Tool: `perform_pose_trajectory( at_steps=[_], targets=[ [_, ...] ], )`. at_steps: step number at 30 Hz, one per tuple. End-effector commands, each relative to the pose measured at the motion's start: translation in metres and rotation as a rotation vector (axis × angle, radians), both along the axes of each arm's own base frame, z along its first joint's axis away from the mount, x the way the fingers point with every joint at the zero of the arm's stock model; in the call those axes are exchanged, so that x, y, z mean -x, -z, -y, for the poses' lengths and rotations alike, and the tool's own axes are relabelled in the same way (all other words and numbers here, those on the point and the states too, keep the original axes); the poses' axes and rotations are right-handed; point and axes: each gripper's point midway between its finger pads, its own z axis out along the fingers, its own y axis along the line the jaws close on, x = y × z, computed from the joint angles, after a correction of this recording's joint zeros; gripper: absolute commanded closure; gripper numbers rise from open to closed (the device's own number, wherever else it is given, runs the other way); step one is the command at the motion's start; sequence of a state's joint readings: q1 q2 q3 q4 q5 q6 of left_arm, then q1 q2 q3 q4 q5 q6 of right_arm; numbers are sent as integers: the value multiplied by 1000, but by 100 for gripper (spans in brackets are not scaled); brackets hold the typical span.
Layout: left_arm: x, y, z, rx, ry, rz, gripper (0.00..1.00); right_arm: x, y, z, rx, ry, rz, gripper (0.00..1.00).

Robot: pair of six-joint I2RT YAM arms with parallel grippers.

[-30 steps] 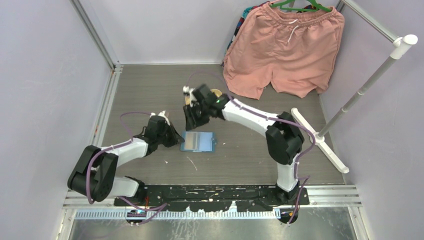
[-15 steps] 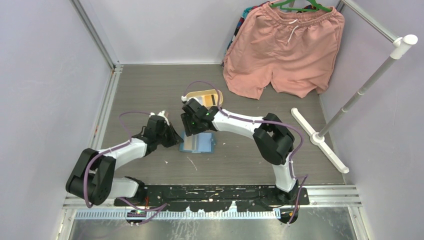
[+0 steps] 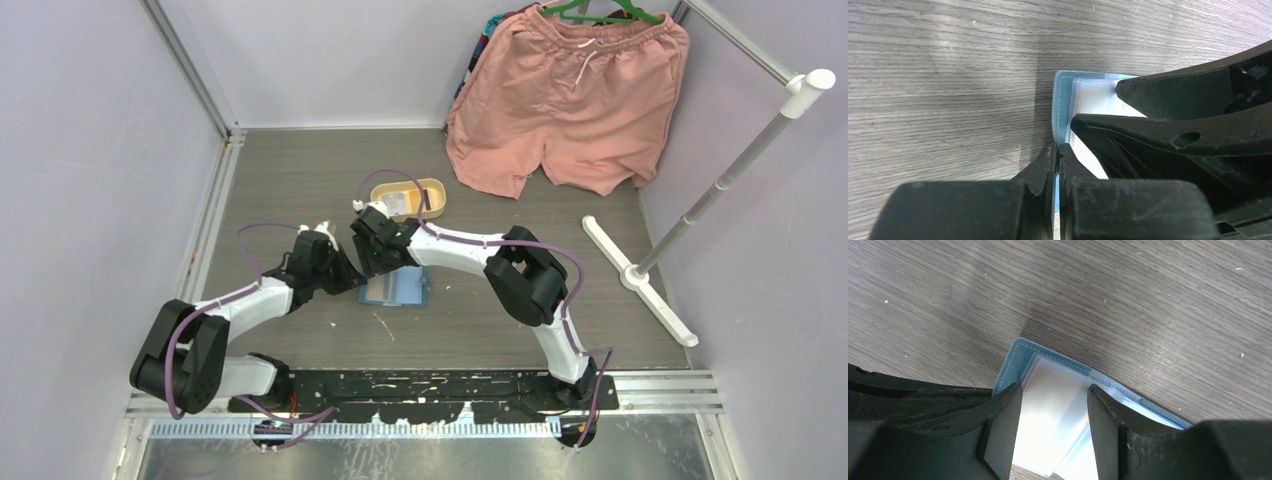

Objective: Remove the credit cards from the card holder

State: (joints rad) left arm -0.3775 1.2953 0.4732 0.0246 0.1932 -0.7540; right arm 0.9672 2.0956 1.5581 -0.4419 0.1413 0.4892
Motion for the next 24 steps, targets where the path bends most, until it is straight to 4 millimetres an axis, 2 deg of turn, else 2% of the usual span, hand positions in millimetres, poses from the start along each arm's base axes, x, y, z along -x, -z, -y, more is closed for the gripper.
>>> perform_pose_trajectory(
  at_steps=[1,12,24],
  targets=[
    [-6,-12,0,-2,2,41,100,-9,-13,-7,2,26,49,44],
    [-7,-14,-1,-7,-6,47,100,1,3,12,143,2,84,44],
    [-5,-10,-6,-21,-26,43,100,26,29,70,278,25,64,42]
  ],
)
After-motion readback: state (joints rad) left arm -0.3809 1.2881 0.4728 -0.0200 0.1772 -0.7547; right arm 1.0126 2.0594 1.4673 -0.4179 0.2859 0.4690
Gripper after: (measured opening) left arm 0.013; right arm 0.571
